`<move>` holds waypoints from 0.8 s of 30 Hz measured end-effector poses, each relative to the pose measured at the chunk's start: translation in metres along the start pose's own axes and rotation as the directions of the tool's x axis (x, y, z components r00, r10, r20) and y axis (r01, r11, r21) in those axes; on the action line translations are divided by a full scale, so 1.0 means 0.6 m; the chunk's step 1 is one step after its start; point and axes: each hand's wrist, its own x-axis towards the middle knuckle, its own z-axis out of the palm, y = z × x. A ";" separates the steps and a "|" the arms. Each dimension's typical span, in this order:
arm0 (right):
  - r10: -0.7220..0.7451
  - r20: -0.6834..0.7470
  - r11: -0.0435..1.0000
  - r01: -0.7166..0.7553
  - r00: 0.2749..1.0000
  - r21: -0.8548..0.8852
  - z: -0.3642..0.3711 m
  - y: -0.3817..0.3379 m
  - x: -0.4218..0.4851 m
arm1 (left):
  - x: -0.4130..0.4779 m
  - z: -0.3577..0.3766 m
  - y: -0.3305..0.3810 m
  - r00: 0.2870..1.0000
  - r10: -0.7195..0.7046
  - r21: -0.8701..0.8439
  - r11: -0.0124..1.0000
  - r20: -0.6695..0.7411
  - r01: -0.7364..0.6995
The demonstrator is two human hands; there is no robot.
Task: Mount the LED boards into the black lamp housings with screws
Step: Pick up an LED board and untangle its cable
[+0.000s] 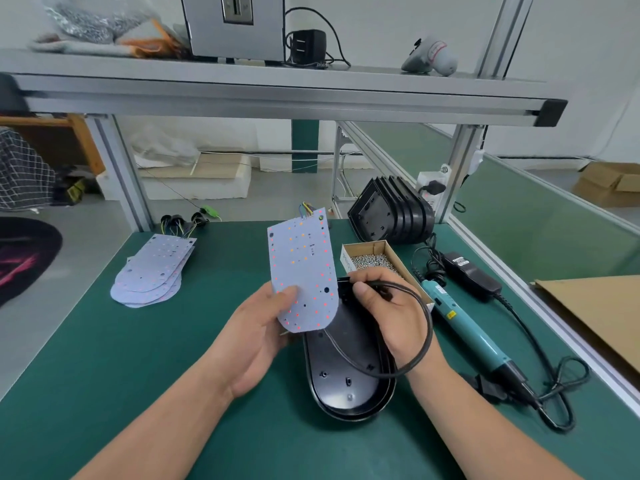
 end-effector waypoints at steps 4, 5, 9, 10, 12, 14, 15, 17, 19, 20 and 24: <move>0.033 0.038 0.997 -0.035 0.999 0.064 -0.002 0.010 0.001 | -0.005 0.001 0.007 0.999 -0.011 -0.063 0.998 0.040 0.014; 0.040 0.042 0.996 -0.043 0.998 0.077 -0.002 0.010 0.001 | -0.005 0.000 0.008 0.999 -0.013 -0.070 0.997 0.047 0.017; 0.057 0.015 0.992 -0.059 0.998 0.113 -0.004 0.008 0.000 | -0.003 -0.008 0.005 0.999 -0.029 -0.029 0.999 0.029 0.030; 0.047 -0.003 0.994 -0.046 0.999 0.099 -0.005 0.006 0.000 | -0.001 -0.010 0.004 0.999 -0.039 -0.008 0.999 0.026 0.040; 0.043 -0.028 0.994 -0.040 0.999 0.100 -0.006 0.003 0.001 | 0.001 -0.012 0.004 0.998 -0.064 0.053 0.997 0.028 0.063; 0.063 -0.031 0.987 -0.057 0.998 0.149 -0.007 -0.003 0.000 | 0.000 -0.019 0.008 0.995 -0.088 0.116 0.990 0.035 0.084; 0.064 -0.036 0.985 -0.058 0.997 0.165 -0.010 -0.007 0.000 | -0.001 -0.023 0.011 0.994 -0.100 0.136 0.986 0.048 0.093; 0.050 -0.056 0.984 -0.040 0.997 0.172 -0.016 -0.011 0.001 | -0.003 -0.032 0.016 0.989 -0.123 0.140 0.984 0.084 0.111; 0.049 -0.064 0.988 -0.038 0.997 0.152 -0.017 -0.010 0.001 | -0.006 -0.034 0.018 0.985 -0.135 0.112 0.986 0.104 0.124; 0.054 -0.059 0.988 -0.045 0.997 0.149 -0.014 -0.007 0.000 | -0.007 -0.033 0.018 0.985 -0.141 0.093 0.987 0.102 0.131; 0.092 -0.016 0.977 -0.088 0.996 0.193 0.001 -0.001 -0.007 | -0.008 -0.028 0.011 0.982 -0.154 0.006 0.988 0.110 0.155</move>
